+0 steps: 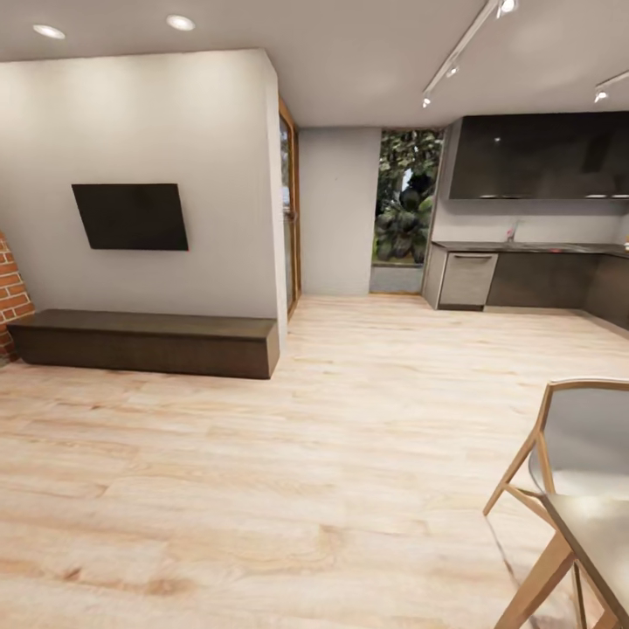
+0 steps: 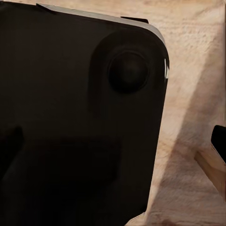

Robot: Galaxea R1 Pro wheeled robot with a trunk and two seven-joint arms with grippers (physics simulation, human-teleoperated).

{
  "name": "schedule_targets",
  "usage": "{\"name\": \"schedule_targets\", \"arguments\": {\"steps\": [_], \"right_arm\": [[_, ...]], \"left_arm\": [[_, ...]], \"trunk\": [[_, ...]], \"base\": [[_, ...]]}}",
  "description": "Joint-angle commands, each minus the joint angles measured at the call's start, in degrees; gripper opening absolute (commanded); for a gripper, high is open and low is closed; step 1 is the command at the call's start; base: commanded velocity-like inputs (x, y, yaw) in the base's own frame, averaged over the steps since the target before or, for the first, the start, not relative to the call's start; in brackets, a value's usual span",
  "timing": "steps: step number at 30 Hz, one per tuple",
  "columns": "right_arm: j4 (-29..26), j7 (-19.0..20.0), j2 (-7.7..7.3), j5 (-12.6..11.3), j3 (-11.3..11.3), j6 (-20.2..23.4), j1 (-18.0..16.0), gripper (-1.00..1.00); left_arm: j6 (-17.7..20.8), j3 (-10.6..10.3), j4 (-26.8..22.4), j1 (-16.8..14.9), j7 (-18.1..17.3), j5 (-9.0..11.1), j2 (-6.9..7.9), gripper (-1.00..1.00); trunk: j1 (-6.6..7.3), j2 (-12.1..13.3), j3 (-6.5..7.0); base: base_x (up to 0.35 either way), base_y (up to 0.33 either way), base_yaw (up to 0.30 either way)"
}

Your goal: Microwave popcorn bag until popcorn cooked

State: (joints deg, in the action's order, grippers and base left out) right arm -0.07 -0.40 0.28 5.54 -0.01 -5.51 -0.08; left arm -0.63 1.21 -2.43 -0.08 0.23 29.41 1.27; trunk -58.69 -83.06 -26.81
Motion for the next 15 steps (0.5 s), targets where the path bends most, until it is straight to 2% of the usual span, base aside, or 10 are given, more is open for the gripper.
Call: {"name": "schedule_targets", "arguments": {"steps": [1,4,9,15], "right_arm": [[-0.01,-0.04,0.03,0.59,-0.07,-0.11,-0.01,1.0],[-0.01,-0.04,-0.11,0.6,-0.04,-0.11,-0.01,1.0],[-0.01,-0.04,-0.28,0.63,0.01,-0.11,-0.01,1.0],[-0.01,-0.04,-0.05,0.59,-0.01,-0.11,-0.01,1.0]], "left_arm": [[-0.07,0.11,-0.03,-0.01,0.03,0.03,0.0,1.0],[-0.14,0.11,-0.03,-0.01,0.16,0.07,0.04,1.0],[-0.15,0.11,-0.03,-0.01,3.82,0.01,-0.1,1.0],[0.34,0.23,-0.03,-0.01,4.41,0.02,-0.02,1.0]], "trunk": [[-0.03,-0.02,-0.05],[-0.03,-0.02,-0.05],[-0.03,-0.02,-0.05],[-0.03,-0.02,-0.05]], "base": [[0.341,0.0,0.0],[0.341,0.0,0.0],[0.341,0.0,0.0],[0.341,0.0,0.0]]}}
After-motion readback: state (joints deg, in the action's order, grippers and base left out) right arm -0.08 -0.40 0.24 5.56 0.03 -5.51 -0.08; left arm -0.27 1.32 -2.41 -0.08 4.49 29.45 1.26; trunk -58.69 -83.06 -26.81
